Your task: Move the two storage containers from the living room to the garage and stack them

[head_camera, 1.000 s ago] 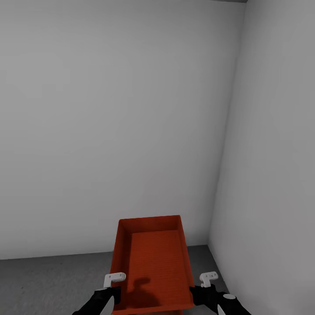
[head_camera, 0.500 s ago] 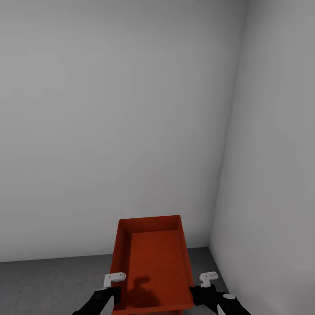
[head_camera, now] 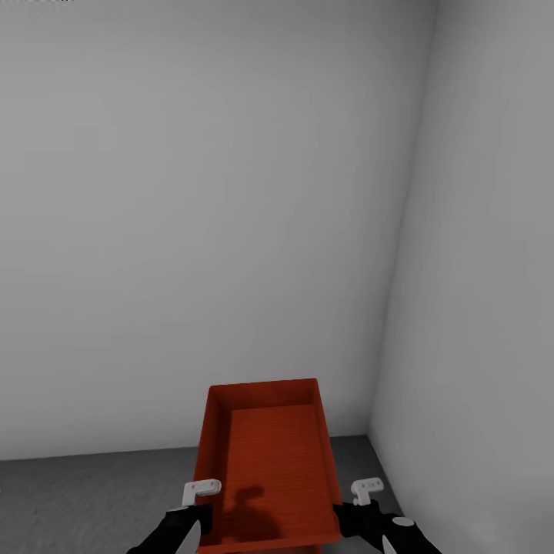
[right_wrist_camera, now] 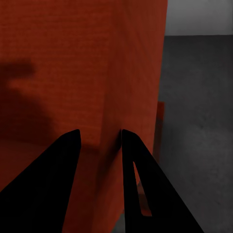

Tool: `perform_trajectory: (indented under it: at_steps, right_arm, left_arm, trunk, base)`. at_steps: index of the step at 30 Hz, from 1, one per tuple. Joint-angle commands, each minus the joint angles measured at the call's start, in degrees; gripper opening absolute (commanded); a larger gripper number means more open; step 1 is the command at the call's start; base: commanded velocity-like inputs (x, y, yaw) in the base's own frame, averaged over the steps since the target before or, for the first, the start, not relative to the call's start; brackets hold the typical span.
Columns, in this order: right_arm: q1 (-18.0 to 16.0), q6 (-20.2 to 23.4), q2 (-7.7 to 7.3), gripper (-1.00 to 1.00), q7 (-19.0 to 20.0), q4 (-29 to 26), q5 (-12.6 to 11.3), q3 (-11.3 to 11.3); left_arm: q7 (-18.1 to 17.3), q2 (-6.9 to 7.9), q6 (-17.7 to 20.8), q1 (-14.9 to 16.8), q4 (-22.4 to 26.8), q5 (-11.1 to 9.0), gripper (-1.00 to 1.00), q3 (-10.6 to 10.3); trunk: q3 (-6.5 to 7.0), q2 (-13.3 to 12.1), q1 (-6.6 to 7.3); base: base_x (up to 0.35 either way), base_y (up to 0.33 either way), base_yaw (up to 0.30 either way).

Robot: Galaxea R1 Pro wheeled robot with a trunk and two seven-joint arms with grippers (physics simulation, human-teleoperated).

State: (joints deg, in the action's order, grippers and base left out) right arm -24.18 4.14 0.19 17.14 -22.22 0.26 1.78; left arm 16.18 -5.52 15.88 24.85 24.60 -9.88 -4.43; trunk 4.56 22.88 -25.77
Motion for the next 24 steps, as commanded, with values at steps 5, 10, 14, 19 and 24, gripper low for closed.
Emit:
perform_trajectory:
  at_steps: [5,10,14,19,24]
  right_arm:
    - [0.0,0.4,0.16,-1.0,0.4,0.0,0.3,-0.4]
    - [0.0,0.4,0.16,-1.0,0.4,0.0,0.3,-0.4]
    - [0.0,0.4,0.16,-1.0,0.4,0.0,0.3,-0.4]
    - [0.0,0.4,0.16,-1.0,0.4,0.0,0.3,-0.4]
    - [0.0,0.4,0.16,-1.0,0.4,0.0,0.3,-0.4]
  left_arm:
    - [0.3,-1.69,0.0,0.0,0.3,-0.6,-1.0,-0.9]
    - [0.3,-1.69,0.0,0.0,0.3,-0.6,-1.0,-0.9]
    - [0.3,-1.69,0.0,0.0,0.3,-0.6,-1.0,-0.9]
    - [0.3,-1.76,0.0,0.0,0.3,-0.6,-1.0,-0.9]
    - [0.3,-1.78,0.0,0.0,0.3,-0.6,-1.0,-0.9]
  trunk:
    - [-0.03,0.1,-0.02]
    - [-0.03,0.1,-0.02]
    - [-0.03,0.1,-0.02]
    - [-0.03,0.1,-0.02]
    - [-0.03,0.1,-0.02]
  base:
    - [0.0,0.0,0.059]
    - [0.0,0.0,0.007]
    - [0.008,-0.052,0.001]
    - [0.036,-0.135,0.0]
    - [0.005,-0.019,0.0]
